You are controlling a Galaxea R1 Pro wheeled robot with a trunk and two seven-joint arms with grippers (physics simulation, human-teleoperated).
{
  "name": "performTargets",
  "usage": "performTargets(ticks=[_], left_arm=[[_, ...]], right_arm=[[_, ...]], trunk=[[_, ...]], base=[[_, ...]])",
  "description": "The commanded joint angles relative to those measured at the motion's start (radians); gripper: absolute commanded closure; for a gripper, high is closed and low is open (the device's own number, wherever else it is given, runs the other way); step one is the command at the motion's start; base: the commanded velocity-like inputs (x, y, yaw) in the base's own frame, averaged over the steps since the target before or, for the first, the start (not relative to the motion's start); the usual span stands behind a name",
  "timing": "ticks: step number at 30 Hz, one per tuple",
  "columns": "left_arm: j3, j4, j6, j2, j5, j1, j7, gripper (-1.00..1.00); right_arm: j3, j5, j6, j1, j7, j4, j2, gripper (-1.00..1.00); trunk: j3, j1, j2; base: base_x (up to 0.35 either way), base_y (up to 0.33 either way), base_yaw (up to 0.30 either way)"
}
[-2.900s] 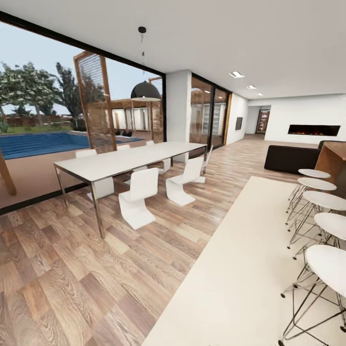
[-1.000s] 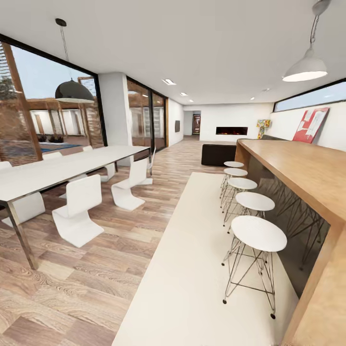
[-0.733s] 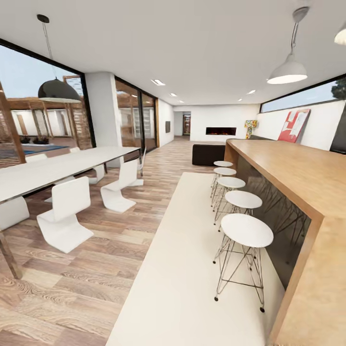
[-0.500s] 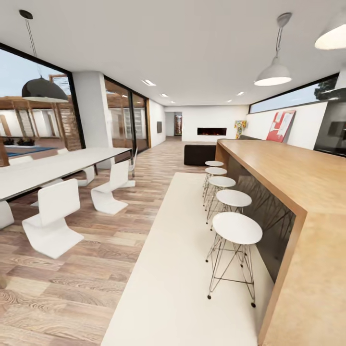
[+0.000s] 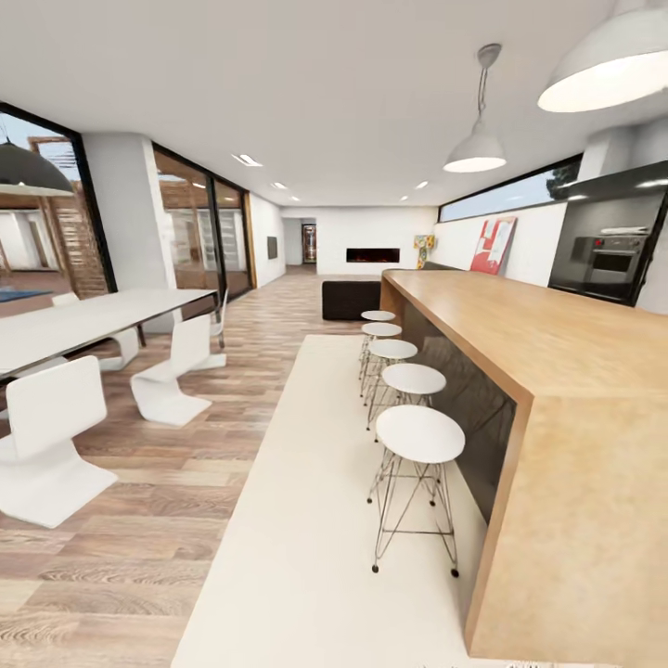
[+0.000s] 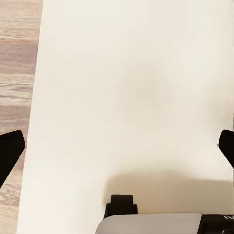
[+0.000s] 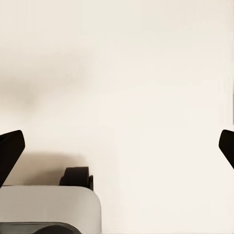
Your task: Set up a coffee station on the kitchen countertop: keep the coffee maker on the countertop, move the bottle of coffee from the kitchen shelf to the counter next to the coffee maker, place a paper coffee filter on top of the coffee maker, put the saucer next to the coffee maker with the coffee cup on the saucer, and place the electric kettle next to the coffee maker.
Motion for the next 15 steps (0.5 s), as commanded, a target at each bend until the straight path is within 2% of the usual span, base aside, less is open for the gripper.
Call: performTargets(ticks=[1, 15], left_arm=[[0.001, -0.001, -0.001, 0.000, 0.000, 0.001, 0.001, -1.00], [0.001, -0.001, -0.002, 0.000, 0.000, 0.001, 0.001, -1.00]], right_arm=[[0.000, 0.000, -0.003, -0.001, 0.000, 0.001, 0.000, -1.00], [0.000, 0.000, -0.003, -0.001, -0.001, 0.001, 0.000, -1.00]], trunk=[[0.000, 0.000, -0.001], [0.006, 0.000, -0.001]], base=[[0.000, 0.000, -0.257], [-0.001, 0.000, -0.252]])
